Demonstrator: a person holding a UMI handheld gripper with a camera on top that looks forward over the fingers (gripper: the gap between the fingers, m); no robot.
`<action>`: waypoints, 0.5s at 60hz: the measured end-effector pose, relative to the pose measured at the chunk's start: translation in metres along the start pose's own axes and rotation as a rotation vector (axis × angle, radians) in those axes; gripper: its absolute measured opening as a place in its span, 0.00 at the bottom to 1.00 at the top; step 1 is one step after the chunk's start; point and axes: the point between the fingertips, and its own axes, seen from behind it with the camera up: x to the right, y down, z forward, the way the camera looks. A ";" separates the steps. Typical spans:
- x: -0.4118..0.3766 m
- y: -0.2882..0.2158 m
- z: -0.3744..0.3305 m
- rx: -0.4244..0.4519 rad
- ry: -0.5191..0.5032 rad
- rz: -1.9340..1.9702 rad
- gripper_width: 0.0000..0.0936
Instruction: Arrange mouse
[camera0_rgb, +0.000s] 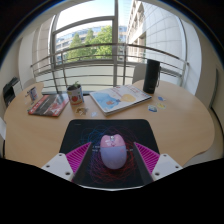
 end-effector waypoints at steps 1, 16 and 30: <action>-0.001 -0.003 -0.007 0.006 0.005 -0.002 0.90; -0.021 -0.014 -0.138 0.062 0.057 -0.007 0.91; -0.033 0.007 -0.235 0.080 0.110 -0.028 0.90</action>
